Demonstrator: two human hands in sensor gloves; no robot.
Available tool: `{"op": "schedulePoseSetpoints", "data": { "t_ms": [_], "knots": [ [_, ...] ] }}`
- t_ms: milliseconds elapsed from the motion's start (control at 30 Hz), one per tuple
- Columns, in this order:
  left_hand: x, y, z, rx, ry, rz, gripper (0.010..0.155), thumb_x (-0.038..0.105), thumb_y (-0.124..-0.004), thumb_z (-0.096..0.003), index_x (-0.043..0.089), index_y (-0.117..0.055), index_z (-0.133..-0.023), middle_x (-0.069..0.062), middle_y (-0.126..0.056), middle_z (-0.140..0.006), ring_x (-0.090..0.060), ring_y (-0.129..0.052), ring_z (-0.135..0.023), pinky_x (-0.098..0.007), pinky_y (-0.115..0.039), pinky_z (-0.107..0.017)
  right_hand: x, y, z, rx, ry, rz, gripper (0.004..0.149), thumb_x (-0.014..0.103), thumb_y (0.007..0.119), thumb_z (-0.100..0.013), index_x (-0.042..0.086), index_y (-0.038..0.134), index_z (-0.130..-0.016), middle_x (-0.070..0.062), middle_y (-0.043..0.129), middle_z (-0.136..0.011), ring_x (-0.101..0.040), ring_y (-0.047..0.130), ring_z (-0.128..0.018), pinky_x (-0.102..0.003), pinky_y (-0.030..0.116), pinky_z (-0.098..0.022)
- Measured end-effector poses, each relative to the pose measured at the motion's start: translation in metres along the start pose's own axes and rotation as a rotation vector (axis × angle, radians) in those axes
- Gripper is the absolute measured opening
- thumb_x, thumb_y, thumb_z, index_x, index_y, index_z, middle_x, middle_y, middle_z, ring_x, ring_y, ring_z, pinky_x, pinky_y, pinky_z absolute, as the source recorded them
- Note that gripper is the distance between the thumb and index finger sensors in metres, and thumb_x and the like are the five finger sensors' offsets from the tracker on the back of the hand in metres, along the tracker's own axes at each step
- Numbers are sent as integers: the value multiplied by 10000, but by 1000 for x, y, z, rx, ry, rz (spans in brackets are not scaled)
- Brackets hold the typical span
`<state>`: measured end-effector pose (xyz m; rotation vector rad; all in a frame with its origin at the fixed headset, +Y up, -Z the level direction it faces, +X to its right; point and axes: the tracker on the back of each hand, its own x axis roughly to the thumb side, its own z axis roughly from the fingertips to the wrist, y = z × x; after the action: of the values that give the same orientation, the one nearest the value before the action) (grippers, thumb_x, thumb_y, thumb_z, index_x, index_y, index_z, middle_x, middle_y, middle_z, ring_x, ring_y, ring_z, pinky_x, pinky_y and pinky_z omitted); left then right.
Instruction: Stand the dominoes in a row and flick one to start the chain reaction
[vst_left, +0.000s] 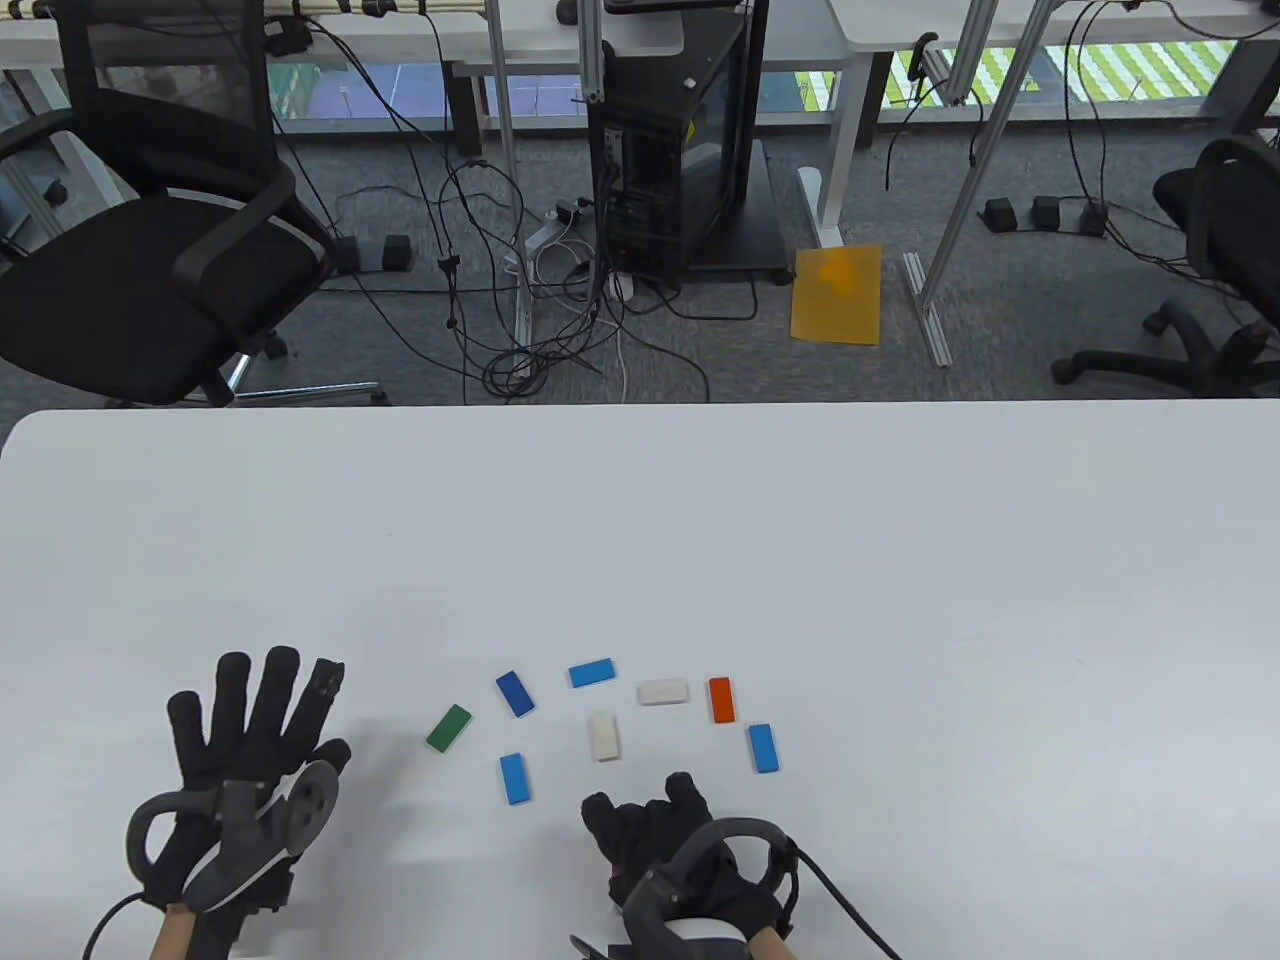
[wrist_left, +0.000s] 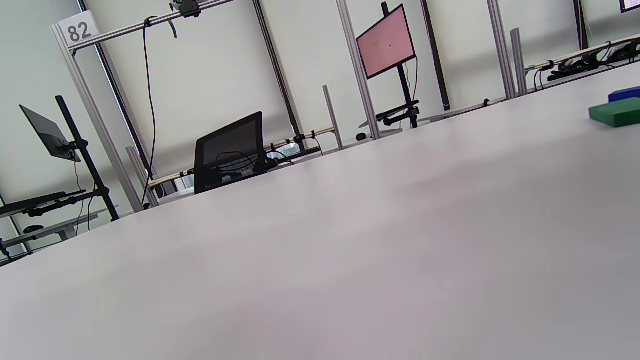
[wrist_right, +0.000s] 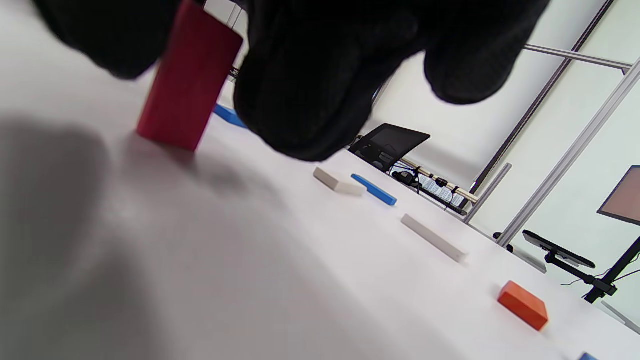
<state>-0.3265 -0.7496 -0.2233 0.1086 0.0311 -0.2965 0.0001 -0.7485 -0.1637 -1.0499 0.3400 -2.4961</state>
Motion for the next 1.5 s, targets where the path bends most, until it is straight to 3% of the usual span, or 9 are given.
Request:
{"op": "schedulePoseSetpoints", "data": {
  "t_ms": [200,267,400,600,700,833,1033,1367,1500],
  "knots": [
    [0,0,0,4,-1,4,704,639,-155,-434,468,-148,-1117,69,-305,-1293,-357,-245,-1201,-664,-227,-804,-46,-46,21,-252,215,6,875,620,632,-321,78,642,-1007,6,893,-837,-128,999,-555,-594,693,-570],
    [0,0,0,5,-1,7,704,639,-154,-434,469,-149,-1117,68,-305,-1293,-357,-246,-1201,-663,-228,-804,-72,-61,29,-259,329,-35,892,622,630,-327,60,653,-1019,-34,901,-858,-180,1004,-589,-623,672,-578],
    [-1,-1,0,-1,6,12,706,639,-156,-434,468,-163,-1119,70,-322,-1292,-354,-259,-1202,-663,-233,-804,-113,-61,35,-168,520,-87,844,571,709,-360,48,680,-1021,-81,909,-869,-241,999,-626,-657,647,-585],
    [-1,-1,0,-11,8,10,705,639,-155,-434,469,-165,-1119,72,-328,-1291,-352,-261,-1202,-663,-234,-804,-126,5,15,182,677,-32,793,539,731,-379,40,698,-994,-74,915,-841,-209,1006,-587,-618,683,-565],
    [1,-2,0,-12,1,6,706,637,-166,-434,468,-165,-1119,73,-332,-1291,-353,-260,-1202,-663,-236,-803,-125,32,1,220,656,3,822,545,737,-360,20,700,-992,-99,916,-841,-223,1007,-580,-621,687,-553],
    [1,-1,0,-5,-6,10,705,637,-167,-434,469,-166,-1119,74,-330,-1291,-353,-261,-1202,-662,-234,-804,-122,62,-15,436,593,33,855,562,718,-356,18,666,-1014,-101,893,-871,-217,990,-612,-621,672,-573],
    [3,2,2,51,-24,16,705,639,-179,-435,469,-195,-1119,89,-368,-1284,-338,-282,-1208,-662,-233,-808,-123,80,-22,538,574,38,819,528,713,-366,13,681,-1002,-67,923,-827,-189,998,-582,-611,690,-563],
    [0,0,1,57,-8,9,697,638,-185,-436,481,-228,-1114,103,-404,-1276,-327,-312,-1209,-660,-246,-810,-122,80,-20,505,452,76,817,478,755,-334,-19,677,-978,14,938,-742,-114,1001,-505,-553,729,-551],
    [0,-2,0,44,-2,5,700,638,-183,-436,477,-218,-1116,98,-393,-1279,-331,-304,-1209,-661,-245,-810,-124,68,-11,437,410,53,688,473,741,-342,215,635,-971,-6,934,-769,-128,995,-498,-562,721,-552]
  ]
}}
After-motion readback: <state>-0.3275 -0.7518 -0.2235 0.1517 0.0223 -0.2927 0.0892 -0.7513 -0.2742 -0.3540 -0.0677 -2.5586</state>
